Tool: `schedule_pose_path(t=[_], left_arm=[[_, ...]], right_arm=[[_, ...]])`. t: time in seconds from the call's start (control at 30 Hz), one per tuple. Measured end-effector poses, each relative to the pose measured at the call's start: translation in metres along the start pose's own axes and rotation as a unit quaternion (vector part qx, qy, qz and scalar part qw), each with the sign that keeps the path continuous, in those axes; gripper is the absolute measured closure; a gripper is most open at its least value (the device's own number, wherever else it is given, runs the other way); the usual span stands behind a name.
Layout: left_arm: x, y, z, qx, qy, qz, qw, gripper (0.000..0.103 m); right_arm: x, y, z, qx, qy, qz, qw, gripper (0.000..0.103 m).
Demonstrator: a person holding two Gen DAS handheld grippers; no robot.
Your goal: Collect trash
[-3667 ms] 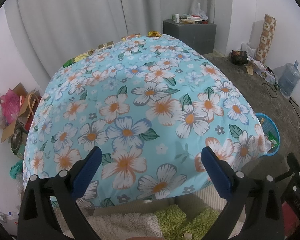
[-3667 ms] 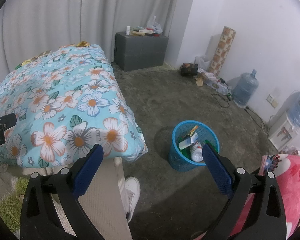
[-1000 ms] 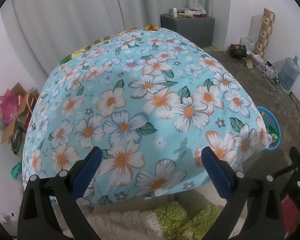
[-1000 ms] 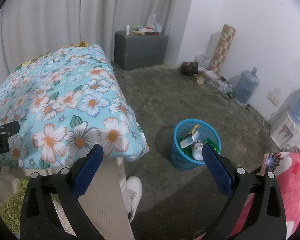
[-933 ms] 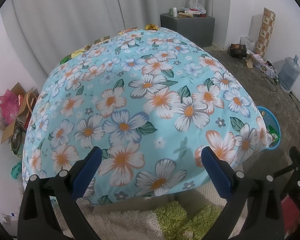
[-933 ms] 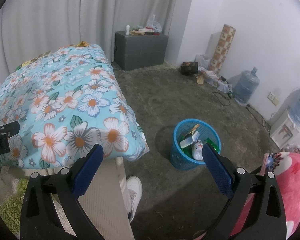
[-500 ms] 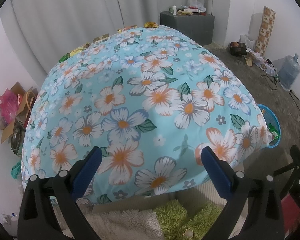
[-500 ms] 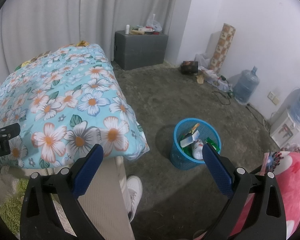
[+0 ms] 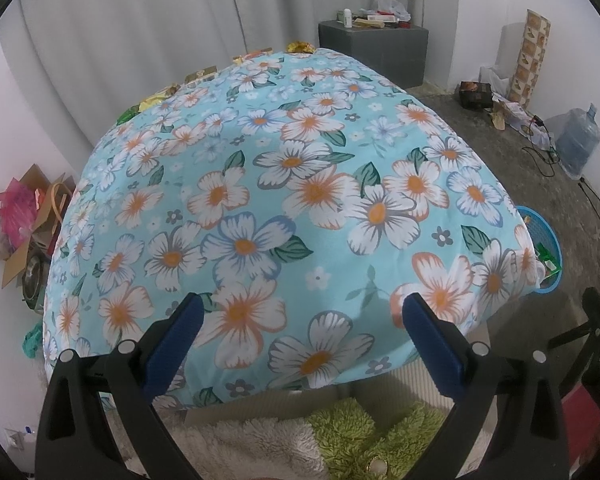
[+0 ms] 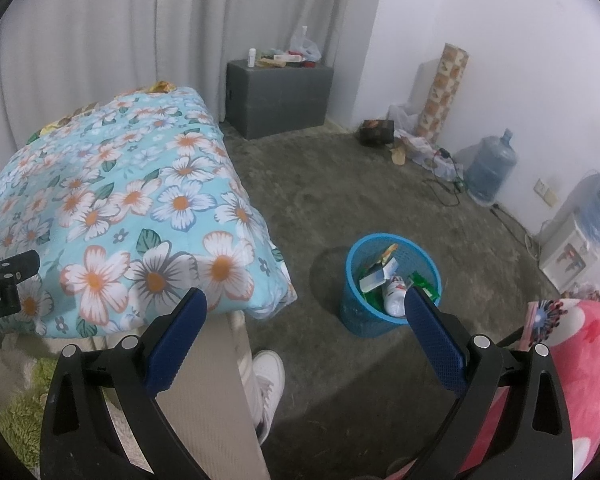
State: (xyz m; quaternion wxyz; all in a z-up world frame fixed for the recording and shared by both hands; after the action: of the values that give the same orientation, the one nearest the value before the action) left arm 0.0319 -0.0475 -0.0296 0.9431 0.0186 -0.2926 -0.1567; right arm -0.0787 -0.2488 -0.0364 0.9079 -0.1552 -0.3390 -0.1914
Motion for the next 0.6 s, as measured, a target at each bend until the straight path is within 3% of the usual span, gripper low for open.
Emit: schedule_pose_path(t=[0.6], left_arm=[[0.0076,0.0017,-0.0009,-0.002,0.001,-0.002,1.0,0.006]], right_arm=[[0.0001,-0.0038,-0.0032,0.002,-0.001,0.001,1.0,0.008]])
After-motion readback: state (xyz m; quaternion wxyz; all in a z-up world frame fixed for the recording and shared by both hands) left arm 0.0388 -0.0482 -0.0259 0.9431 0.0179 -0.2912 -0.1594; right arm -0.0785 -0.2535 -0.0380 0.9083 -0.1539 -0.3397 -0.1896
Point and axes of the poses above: each gripper's, at about its wrist camera, not at the fingertips, and z roughly against the way its jaws point, y to its left, x to its top, the point moved 4 cm from there along -z, roughly the way its jaws point, and after that the axes turned 1 degree about z, right-handed, at the moved point
